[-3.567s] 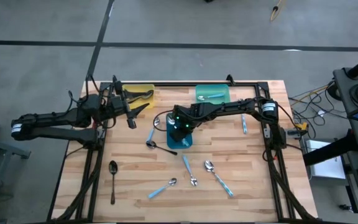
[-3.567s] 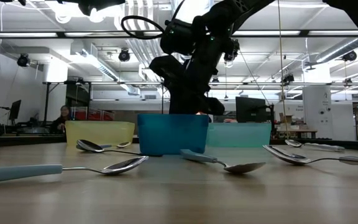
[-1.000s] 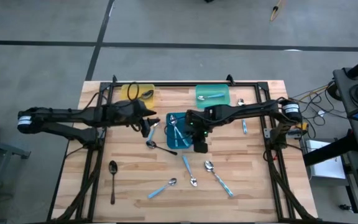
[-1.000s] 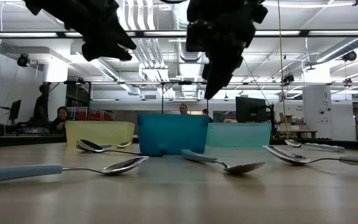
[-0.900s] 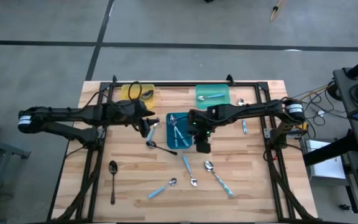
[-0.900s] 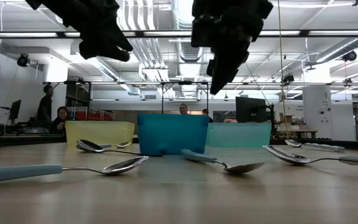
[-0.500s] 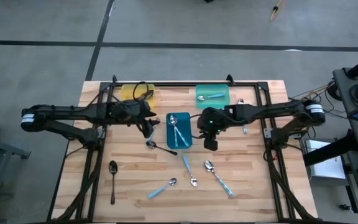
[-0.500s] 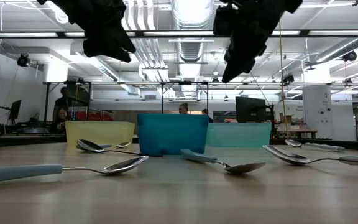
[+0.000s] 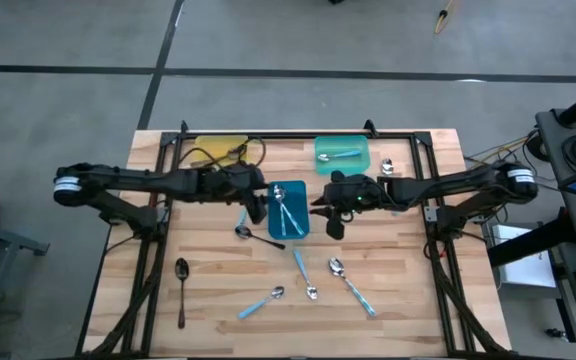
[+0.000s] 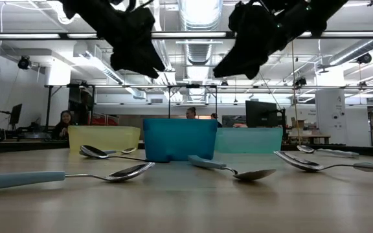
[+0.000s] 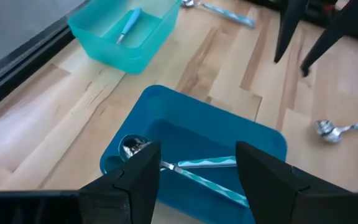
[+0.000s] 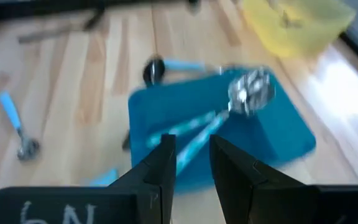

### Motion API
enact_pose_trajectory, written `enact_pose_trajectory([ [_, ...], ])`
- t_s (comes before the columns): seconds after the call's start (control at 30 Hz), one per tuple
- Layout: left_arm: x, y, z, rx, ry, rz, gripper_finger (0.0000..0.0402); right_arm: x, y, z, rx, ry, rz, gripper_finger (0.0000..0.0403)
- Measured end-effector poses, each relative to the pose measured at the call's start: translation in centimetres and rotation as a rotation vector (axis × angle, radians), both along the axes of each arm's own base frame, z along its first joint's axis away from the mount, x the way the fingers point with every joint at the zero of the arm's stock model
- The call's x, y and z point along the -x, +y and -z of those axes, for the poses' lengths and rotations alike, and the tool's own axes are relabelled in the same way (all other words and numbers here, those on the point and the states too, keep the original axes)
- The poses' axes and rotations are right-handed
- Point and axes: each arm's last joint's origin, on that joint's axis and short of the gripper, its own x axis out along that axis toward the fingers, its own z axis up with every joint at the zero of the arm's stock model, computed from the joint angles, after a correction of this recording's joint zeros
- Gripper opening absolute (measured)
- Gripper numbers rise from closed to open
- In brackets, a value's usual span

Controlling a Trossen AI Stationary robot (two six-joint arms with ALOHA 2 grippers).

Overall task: Sort silverware by color (type)
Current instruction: Put the white patterned spoon into the blue bin

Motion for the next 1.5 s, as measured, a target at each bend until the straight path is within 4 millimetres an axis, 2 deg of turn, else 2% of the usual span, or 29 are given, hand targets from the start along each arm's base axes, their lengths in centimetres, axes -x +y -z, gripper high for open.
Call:
enact_pose_trajectory([
  [0.17, -1.9, 0.2, 1.1, -0.112, 0.093, 0.099, 0.0187, -0.3, 0.0, 0.6, -0.002, 0.009, 0.002, 0.0086],
  [0.4, -4.0, 0.8, 2.9, -0.337, 0.245, 0.298, 0.0187, 0.7, 0.0, 0.7, 0.018, 0.091, -0.014, 0.0086],
  [0.57, -5.6, 2.1, 3.7, -0.342, 0.287, 0.282, 0.0187, 1.2, 0.0, 0.1, 0.031, 0.086, -0.022, 0.0086],
  [0.67, -6.1, 2.4, 4.2, -0.373, 0.348, 0.33, 0.0187, 1.2, 0.0, 0.1, 0.037, 0.084, -0.026, 0.0086],
  [0.8, -6.5, 2.4, 4.5, -0.434, 0.444, 0.459, 0.0187, 1.1, 0.0, 0.2, 0.041, 0.086, -0.029, 0.0086],
  [1.0, -7.1, 1.8, 3.7, -0.313, 0.425, 0.683, 0.0187, 1.2, 0.1, 0.3, 0.041, 0.09, -0.029, 0.0086],
  [1.17, -7.2, 1.9, 3.7, -0.345, 0.49, 0.766, 0.0187, 1.2, -0.1, 0.3, 0.046, 0.085, -0.027, 0.0086],
  [1.5, -8.4, 1.9, 5.3, -0.405, 0.546, 0.876, 0.0187, 1.2, -0.6, 0.2, 0.046, 0.08, -0.009, 0.0086],
])
